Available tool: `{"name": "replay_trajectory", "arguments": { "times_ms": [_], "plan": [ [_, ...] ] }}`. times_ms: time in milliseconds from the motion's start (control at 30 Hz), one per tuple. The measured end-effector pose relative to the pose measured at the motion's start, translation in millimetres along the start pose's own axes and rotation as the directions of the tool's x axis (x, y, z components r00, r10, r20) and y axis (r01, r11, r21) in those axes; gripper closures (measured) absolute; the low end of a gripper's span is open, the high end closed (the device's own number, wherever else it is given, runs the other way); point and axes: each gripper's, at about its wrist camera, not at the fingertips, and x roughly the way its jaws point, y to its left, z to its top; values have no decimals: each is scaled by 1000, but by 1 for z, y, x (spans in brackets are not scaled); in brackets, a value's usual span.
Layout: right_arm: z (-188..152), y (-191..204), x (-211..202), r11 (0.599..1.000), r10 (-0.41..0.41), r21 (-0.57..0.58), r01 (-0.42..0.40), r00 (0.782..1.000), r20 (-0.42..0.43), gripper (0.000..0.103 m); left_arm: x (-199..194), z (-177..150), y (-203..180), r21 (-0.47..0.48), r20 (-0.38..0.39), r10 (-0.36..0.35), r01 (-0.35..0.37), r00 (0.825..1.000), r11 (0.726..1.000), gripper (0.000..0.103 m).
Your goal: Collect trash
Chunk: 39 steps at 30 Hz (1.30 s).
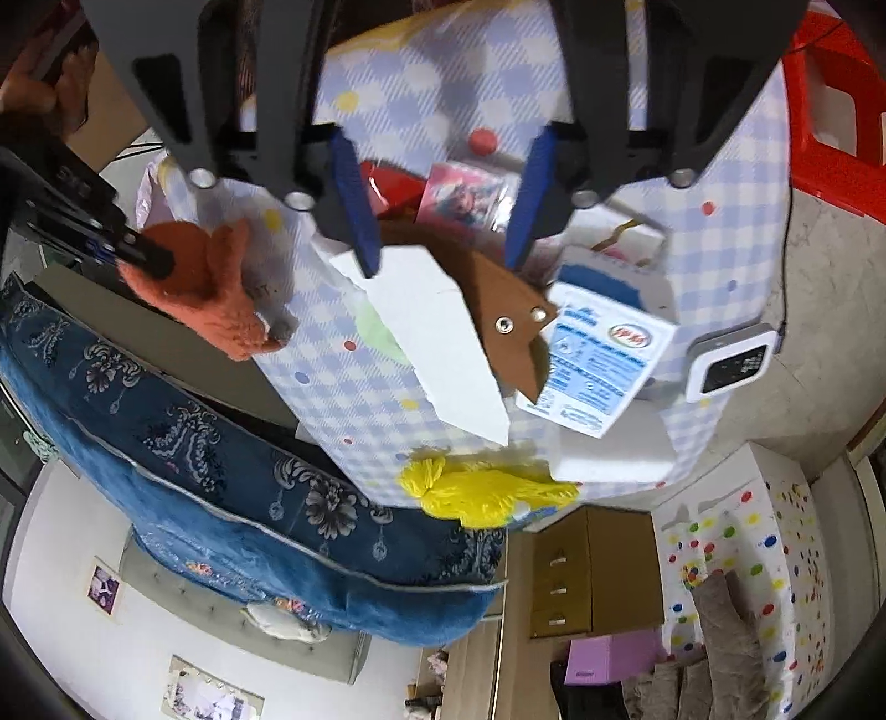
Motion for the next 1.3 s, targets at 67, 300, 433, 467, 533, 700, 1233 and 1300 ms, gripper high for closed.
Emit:
{"name": "replay_trajectory", "arguments": {
  "times_ms": [67,300,433,467,533,700,1233,1300],
  "plan": [
    [-1,-5,-3,1000,8,8,-8,1000,3,87,9,3,-1,-12,-21,-6,6,1000,1000,68],
    [2,-15,-3,999,36,30,-36,999,2,87,29,11,0,-39,-72,-43,40,997,998,70],
    [6,-15,-4,998,51,31,-51,999,8,87,34,13,2,-61,-92,-62,56,994,997,85],
    [7,-15,-5,998,54,32,-54,999,10,87,34,14,2,-63,-91,-67,61,994,996,91],
    [9,-15,-6,998,60,37,-60,998,15,87,32,16,1,-64,-84,-72,67,994,996,94],
    [11,-19,-13,996,70,56,-73,996,60,87,14,23,-10,-25,-11,-72,71,997,997,103],
    [9,-70,-116,982,-4,184,-51,959,284,88,-66,36,-115,158,205,-195,164,959,974,103],
    [2,-85,-116,976,-12,212,-45,965,260,87,-58,32,-128,174,179,-228,197,957,965,103]
  ]
}}
